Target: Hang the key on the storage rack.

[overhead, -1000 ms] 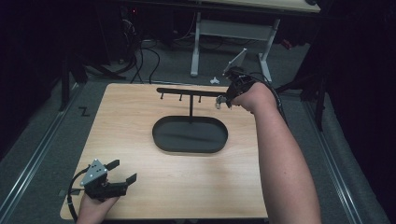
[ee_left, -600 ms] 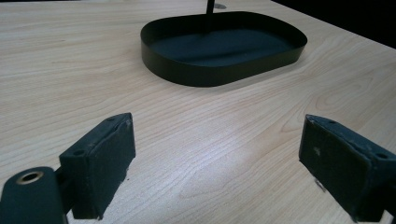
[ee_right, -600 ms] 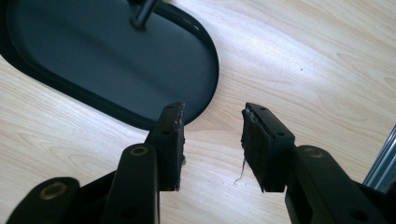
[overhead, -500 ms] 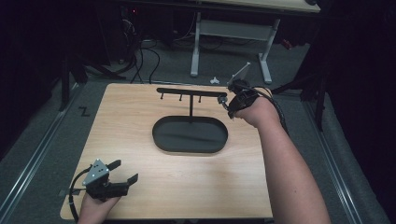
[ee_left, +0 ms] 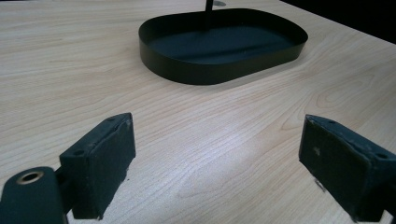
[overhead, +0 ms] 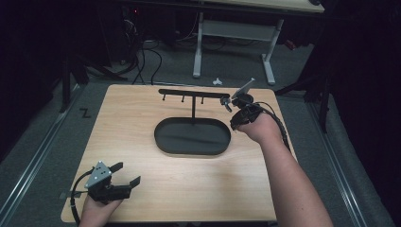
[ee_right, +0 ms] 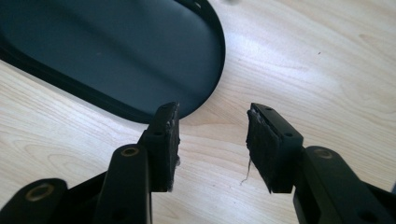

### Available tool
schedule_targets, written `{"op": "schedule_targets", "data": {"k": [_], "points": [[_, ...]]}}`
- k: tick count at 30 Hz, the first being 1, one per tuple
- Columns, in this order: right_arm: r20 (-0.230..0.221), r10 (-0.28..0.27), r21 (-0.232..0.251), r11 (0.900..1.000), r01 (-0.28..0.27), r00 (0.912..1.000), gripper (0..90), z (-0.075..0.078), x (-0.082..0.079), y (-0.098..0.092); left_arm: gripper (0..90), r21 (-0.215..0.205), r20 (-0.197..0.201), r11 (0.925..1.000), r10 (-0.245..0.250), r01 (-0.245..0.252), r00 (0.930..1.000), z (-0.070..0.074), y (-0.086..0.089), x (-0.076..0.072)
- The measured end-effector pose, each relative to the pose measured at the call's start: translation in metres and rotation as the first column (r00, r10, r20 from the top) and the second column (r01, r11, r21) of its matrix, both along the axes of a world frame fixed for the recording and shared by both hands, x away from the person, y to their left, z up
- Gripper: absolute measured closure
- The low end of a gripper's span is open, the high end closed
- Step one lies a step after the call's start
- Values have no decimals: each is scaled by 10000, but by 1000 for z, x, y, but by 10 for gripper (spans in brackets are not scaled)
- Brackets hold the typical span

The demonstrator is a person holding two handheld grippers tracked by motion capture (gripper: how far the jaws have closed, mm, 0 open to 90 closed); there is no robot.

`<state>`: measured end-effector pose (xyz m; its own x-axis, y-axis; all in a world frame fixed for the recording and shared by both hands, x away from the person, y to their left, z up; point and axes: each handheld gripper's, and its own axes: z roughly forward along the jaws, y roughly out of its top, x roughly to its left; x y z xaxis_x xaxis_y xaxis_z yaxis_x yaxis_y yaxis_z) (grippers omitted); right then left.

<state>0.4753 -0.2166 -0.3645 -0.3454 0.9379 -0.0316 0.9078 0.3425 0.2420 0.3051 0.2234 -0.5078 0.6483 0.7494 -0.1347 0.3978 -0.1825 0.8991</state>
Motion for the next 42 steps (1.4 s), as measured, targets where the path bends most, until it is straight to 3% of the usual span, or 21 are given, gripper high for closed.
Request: {"op": "schedule_targets", "data": {"k": [8, 12, 15, 18, 21, 24, 27, 28, 29, 30, 32, 37, 39, 41, 42], "points": [[461, 75, 169, 9998, -83, 9989, 519, -33, -21, -5, 114, 61, -67, 10000, -45, 45, 10000, -1, -2, 1], [889, 66, 188, 9998, -83, 9960, 508, -58, -41, -9, 114, 86, -69, 10000, -46, 46, 10000, -1, -2, 0], [1061, 106, 190, 9997, -126, 9943, 504, -68, -51, -11, 114, 118, -73, 9999, -29, 30, 10000, -2, -2, 1], [1498, 134, 303, 9994, -181, 9886, 499, -81, -67, -14, 114, 169, -112, 9999, -23, 25, 9999, -2, -3, 1], [2173, 110, 490, 9986, -221, 9761, 490, -96, -91, -19, 114, 217, -124, 9998, -11, 14, 9999, -3, -4, 1], [2401, -41, 783, 9968, -152, 9707, 482, -103, -103, -23, 115, 284, -154, 9996, -17, 21, 9999, -4, -5, 1], [2976, -216, 881, 9961, -49, 9545, 472, -115, -121, -30, 114, 281, -171, 9996, 64, -59, 9998, -4, -5, 2], [3295, -503, 1139, 9934, 131, 9428, 456, -123, -132, -35, 114, 301, -174, 9995, 85, -80, 9998, -5, -4, 3], [3440, -657, 1245, 9919, 238, 9367, 447, -127, -138, -38, 114, 330, -219, 9994, 106, -99, 9997, -5, -4, 3], [3440, -657, 1245, 9919, 238, 9367, 447, -127, -138, -38, 115, 330, -219, 9994, 106, -99, 9997, -5, -4, 3], [3780, -730, 1198, 9924, 294, 9229, 429, -134, -149, -41, 114, 359, -234, 9993, 120, -112, 9997, -6, -4, 4], [4720, -852, 1259, 9916, 285, 8775, 384, -148, -172, -45, 114, 431, -246, 9989, 219, -208, 9995, -8, -5, 5], [5116, -719, 1208, 9926, 112, 8562, 346, -152, -181, -46, 114, 657, -228, 9975, 281, -266, 9993, -8, -3, 5], [5370, -568, 1275, 9917, -145, 8417, 261, -155, -183, -47, 113, 582, -148, 9969, 540, -530, 9984, -6, 2, 4], [5370, -568, 1275, 9917, -145, 8417, 261, -155, -183, -47, 113, 439, -179, 9970, 643, -635, 9978, -6, 5, 4]]}}
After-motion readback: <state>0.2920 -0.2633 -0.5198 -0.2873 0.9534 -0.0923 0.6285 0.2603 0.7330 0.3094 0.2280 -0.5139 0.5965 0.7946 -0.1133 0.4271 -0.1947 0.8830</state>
